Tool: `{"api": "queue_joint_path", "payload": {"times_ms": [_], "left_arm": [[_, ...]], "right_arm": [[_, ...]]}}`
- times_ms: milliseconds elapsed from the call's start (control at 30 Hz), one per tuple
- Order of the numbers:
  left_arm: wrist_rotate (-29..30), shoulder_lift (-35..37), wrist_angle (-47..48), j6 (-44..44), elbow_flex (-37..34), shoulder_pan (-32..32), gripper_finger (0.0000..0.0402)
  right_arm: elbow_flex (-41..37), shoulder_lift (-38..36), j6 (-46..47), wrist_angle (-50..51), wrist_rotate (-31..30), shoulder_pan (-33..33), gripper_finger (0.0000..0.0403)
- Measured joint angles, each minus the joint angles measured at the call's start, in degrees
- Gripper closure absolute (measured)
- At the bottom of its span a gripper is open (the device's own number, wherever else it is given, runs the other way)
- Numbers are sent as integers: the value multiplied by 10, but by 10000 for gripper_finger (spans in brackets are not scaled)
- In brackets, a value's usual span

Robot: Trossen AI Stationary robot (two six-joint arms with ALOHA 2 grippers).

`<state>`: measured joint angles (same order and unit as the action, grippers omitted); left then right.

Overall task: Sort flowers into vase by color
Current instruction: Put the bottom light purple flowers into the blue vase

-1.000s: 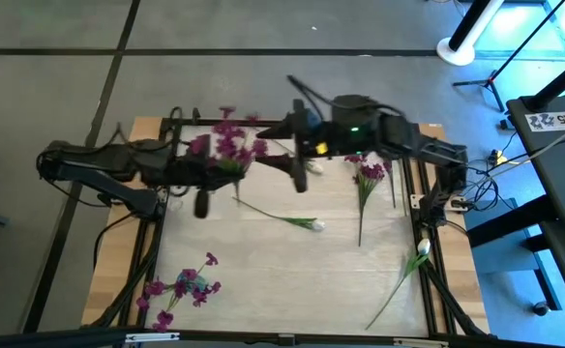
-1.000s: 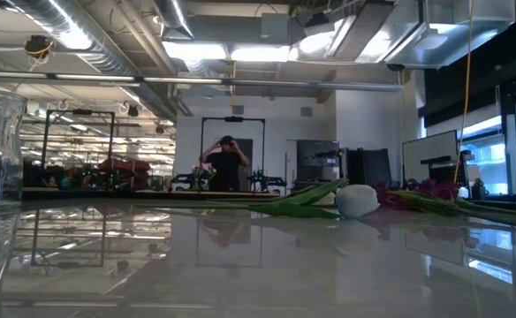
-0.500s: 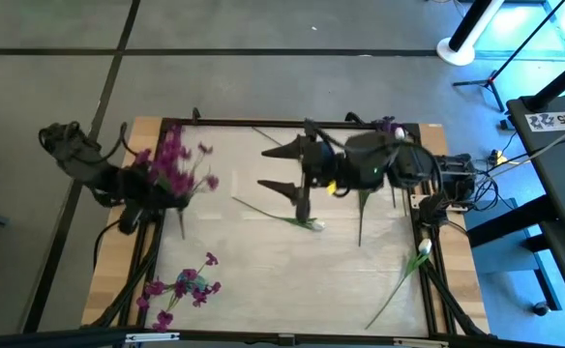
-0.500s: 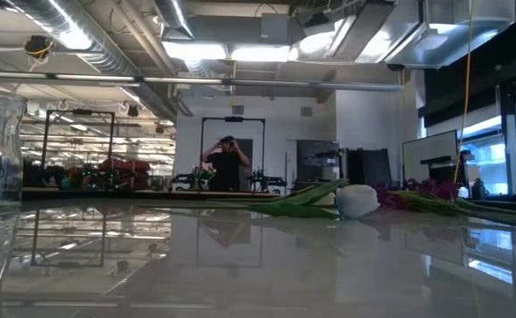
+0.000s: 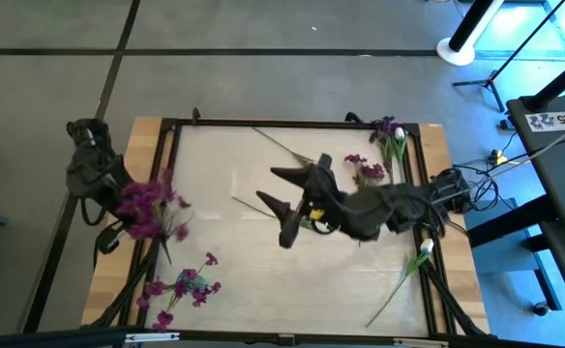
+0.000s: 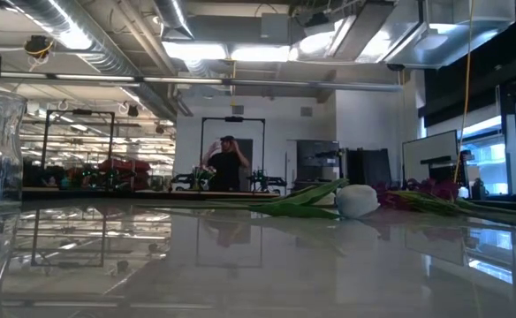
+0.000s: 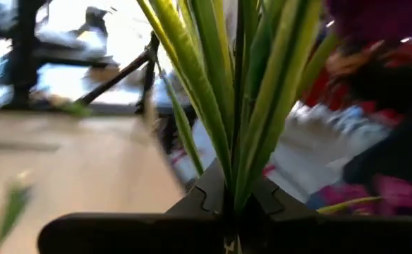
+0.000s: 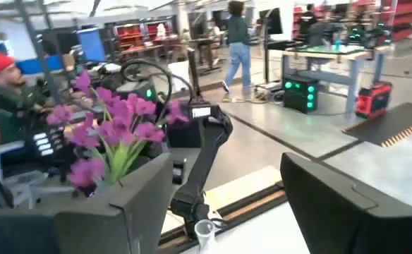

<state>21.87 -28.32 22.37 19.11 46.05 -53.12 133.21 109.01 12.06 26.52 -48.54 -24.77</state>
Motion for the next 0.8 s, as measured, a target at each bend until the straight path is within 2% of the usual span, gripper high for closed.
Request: {"api": "queue_joint_path", "payload": {"times_ms": [233, 433, 800], "left_arm": [[0, 16, -102, -28, -100, -39, 394], [3, 20, -202, -62, -161, -72, 394], [70, 21, -299, -94, -244, -92, 394]], "right_arm": [[0, 13, 52, 1, -78, -26, 139], [0, 14, 87, 1, -94, -34, 139], [0, 14, 105, 1, -104, -33, 139]]}}
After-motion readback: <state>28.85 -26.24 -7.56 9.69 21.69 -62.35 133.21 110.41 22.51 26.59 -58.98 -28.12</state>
